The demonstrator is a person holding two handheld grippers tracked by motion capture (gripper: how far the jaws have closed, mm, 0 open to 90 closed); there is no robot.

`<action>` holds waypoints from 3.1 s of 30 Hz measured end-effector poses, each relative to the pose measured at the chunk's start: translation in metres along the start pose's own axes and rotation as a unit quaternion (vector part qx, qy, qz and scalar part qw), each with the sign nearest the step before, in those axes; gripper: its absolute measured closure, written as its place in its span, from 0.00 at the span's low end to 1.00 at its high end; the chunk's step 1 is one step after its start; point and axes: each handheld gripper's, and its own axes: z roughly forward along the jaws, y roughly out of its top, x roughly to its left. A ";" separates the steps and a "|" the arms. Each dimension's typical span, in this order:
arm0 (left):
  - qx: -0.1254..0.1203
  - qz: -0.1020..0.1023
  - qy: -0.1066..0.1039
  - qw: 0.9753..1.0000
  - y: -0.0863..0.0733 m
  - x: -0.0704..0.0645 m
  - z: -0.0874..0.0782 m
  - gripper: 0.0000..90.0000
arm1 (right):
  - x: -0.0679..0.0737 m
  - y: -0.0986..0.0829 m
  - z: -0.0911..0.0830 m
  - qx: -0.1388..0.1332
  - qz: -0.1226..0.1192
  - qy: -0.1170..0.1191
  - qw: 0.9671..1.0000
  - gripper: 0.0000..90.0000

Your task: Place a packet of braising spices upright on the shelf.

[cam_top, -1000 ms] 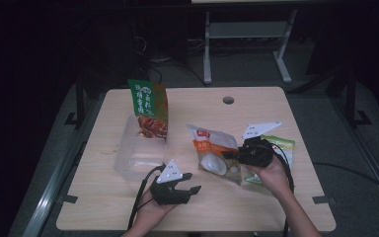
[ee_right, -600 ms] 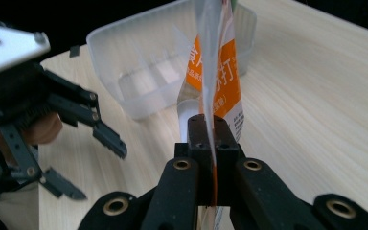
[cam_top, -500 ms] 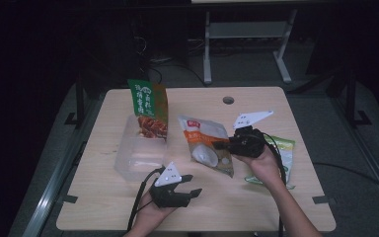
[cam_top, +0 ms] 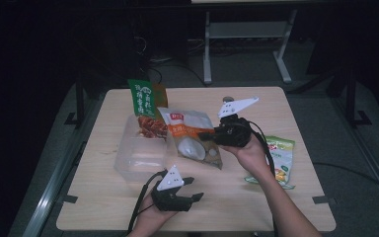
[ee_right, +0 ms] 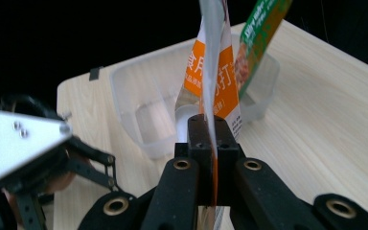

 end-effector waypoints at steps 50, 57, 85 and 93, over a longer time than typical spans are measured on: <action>-0.005 0.022 -0.014 1.000 0.000 0.001 -0.004 0.42 | -0.005 0.069 0.160 0.003 0.012 0.046 0.999 1.00; -0.001 0.028 -0.023 0.999 -0.001 0.003 -0.003 0.42 | -0.007 0.063 0.178 0.002 0.021 0.055 0.998 1.00; -0.005 0.018 -0.023 1.000 -0.001 0.005 -0.003 0.40 | -0.005 0.048 0.166 0.049 -0.007 0.019 0.999 0.98; -0.004 0.018 -0.023 1.000 -0.001 0.005 -0.003 0.40 | -0.005 0.042 0.164 0.048 -0.006 0.023 0.999 1.00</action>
